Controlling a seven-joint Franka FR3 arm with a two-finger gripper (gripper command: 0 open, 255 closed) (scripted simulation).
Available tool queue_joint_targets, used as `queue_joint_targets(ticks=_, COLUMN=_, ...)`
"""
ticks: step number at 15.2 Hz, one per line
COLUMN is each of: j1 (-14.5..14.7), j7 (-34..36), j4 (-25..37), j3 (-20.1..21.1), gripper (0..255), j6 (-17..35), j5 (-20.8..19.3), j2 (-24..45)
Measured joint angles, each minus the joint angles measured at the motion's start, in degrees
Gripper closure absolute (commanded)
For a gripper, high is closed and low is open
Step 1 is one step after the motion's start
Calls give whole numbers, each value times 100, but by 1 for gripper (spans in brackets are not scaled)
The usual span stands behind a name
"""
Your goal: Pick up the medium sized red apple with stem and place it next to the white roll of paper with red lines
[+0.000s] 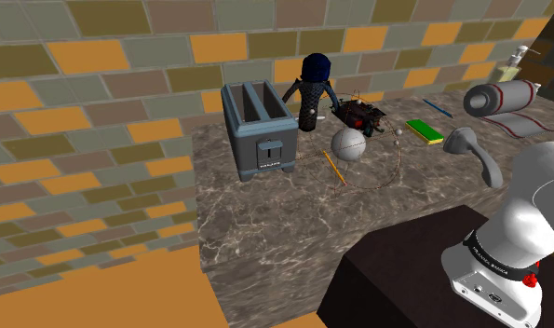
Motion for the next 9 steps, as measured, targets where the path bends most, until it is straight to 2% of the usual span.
queue_joint_targets(ticks=9, j1=-328, j7=116, j4=-803, j3=33, gripper=255, j6=671, j5=-88, j2=-71)
